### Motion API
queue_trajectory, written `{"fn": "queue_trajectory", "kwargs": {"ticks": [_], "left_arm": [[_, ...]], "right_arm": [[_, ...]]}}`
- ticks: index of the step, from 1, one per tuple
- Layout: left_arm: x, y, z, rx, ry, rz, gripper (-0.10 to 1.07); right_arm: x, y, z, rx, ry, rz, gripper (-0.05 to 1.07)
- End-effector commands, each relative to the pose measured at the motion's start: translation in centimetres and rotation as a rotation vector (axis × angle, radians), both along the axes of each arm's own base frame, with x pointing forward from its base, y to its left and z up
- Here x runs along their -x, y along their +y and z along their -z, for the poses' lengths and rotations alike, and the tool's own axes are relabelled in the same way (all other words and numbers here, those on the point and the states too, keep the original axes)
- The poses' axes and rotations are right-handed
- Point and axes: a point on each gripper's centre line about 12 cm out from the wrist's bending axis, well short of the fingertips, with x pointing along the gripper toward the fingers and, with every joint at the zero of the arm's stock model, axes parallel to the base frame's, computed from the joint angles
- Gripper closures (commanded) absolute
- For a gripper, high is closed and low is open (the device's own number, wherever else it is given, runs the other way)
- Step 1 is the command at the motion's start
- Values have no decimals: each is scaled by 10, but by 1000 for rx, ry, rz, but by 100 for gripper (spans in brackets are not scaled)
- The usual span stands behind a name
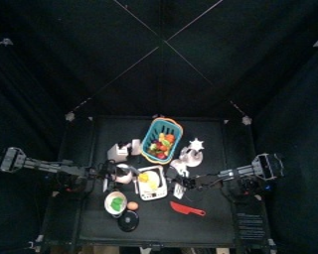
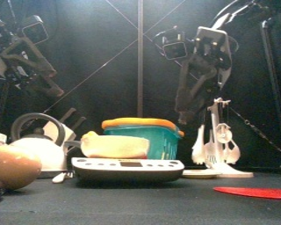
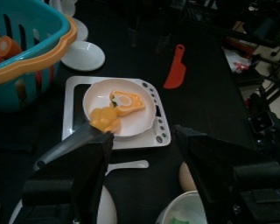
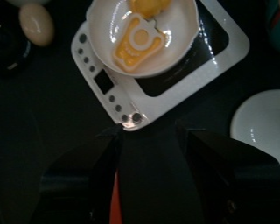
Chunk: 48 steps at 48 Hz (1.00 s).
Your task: Grab pan
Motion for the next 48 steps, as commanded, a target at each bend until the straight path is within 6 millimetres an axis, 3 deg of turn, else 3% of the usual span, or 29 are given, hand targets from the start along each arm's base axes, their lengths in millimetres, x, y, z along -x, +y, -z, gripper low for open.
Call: {"fn": "queue_trajectory", "kwargs": {"ticks": [1, 10, 23, 39, 48], "left_arm": [[-4, -1, -7, 1, -20, 1, 5], [-4, -1, -6, 0, -18, 1, 5], [-3, -1, -5, -4, -11, 5, 5], [-2, -1, -1, -5, 8, 9, 5], [0, -1, 1, -6, 16, 9, 5]], "right_arm": [[-14, -5, -20, -61, -64, 51, 17], [-38, -29, -17, -196, -64, 204, 17], [-62, -55, 2, -209, -6, 290, 17], [-71, -61, 28, -163, 122, 304, 19], [-72, -62, 34, -151, 147, 303, 28]]}}
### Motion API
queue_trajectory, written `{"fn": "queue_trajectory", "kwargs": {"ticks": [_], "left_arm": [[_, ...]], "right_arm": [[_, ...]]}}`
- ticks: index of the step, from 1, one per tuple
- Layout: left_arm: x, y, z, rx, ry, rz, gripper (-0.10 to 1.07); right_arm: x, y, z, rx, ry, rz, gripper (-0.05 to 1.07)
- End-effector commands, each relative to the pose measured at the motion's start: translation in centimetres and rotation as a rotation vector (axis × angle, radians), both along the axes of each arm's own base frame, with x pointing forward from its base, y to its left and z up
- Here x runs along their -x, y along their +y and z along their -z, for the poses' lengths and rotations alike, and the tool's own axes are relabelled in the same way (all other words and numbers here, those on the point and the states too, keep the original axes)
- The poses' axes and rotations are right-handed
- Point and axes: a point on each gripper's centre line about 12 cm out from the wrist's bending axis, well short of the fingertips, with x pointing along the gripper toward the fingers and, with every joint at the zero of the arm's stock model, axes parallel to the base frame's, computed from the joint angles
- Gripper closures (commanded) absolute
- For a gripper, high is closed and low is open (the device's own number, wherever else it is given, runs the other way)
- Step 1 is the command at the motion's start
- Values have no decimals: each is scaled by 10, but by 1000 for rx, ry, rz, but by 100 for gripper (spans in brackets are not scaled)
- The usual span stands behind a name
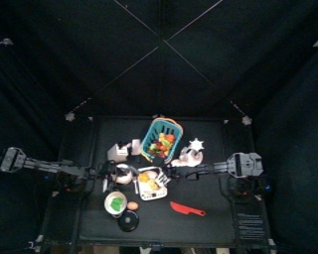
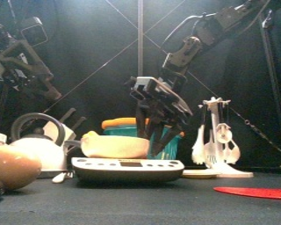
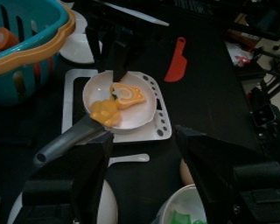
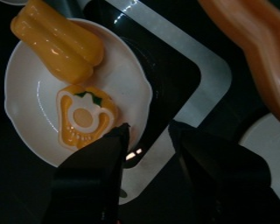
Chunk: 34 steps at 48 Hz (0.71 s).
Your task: Grab pan
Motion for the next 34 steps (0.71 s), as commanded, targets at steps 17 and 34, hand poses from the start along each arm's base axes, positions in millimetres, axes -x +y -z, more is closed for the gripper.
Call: {"fn": "queue_trajectory", "kwargs": {"ticks": [17, 34], "left_arm": [[-3, -1, -5, -1, -15, 3, 5], [-3, -1, -6, 1, -17, 2, 5]], "right_arm": [[-5, -3, -15, 6, -33, 3, 54], [1, -5, -34, 33, -46, -4, 68]]}}
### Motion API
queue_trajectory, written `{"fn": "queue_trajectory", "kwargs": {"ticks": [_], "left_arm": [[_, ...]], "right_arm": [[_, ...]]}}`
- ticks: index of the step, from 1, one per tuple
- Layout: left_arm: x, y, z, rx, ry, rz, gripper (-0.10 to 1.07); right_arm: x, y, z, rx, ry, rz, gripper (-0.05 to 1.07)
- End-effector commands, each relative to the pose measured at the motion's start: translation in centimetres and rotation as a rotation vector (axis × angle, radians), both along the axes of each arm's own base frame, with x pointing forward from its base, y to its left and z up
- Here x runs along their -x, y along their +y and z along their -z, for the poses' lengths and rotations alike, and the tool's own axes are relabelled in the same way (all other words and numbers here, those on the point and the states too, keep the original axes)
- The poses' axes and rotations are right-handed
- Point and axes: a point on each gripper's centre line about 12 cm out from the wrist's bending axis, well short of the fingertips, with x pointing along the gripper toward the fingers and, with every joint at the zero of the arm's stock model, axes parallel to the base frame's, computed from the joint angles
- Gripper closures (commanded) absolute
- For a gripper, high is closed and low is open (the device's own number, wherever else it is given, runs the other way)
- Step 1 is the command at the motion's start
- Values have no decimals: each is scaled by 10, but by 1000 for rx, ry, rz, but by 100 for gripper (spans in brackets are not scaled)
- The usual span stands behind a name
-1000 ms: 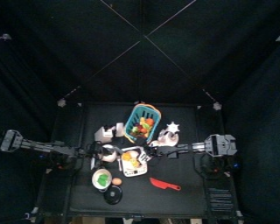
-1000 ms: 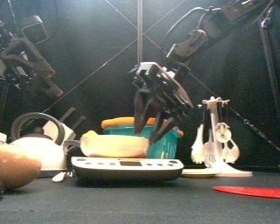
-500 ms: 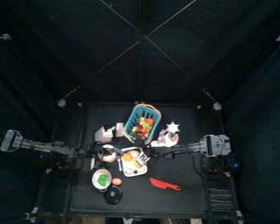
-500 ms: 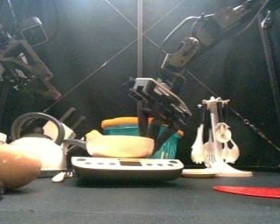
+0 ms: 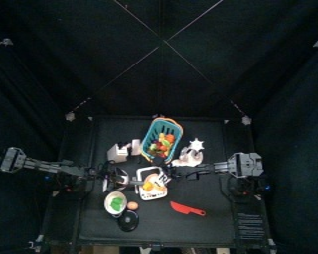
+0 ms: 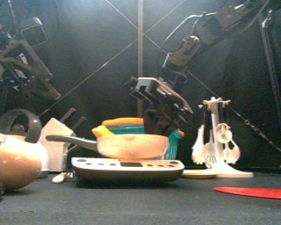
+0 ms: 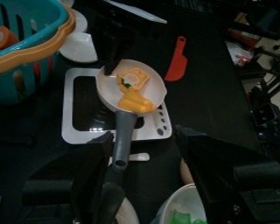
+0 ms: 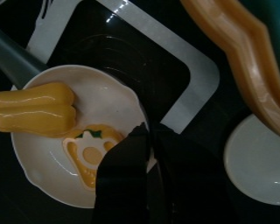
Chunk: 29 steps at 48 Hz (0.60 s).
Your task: Grab pan
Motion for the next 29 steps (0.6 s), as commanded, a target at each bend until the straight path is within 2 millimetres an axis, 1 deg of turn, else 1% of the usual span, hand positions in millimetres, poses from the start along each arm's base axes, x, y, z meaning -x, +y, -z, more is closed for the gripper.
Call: {"fn": "queue_trajectory", "kwargs": {"ticks": [1, 13, 23, 29], "left_arm": [[-3, 0, -6, 2, -18, 0, 5], [-4, -1, -7, 3, -18, 0, 5], [-5, -1, -8, 8, -18, 0, 5], [-4, -1, -7, 17, -11, -5, 5]], "right_arm": [[-2, -3, -30, 12, -71, 1, 68], [2, -11, -41, 25, -90, 14, 68], [4, -13, -39, 45, -84, 2, 68], [5, -15, -43, 48, -92, 7, 68]]}}
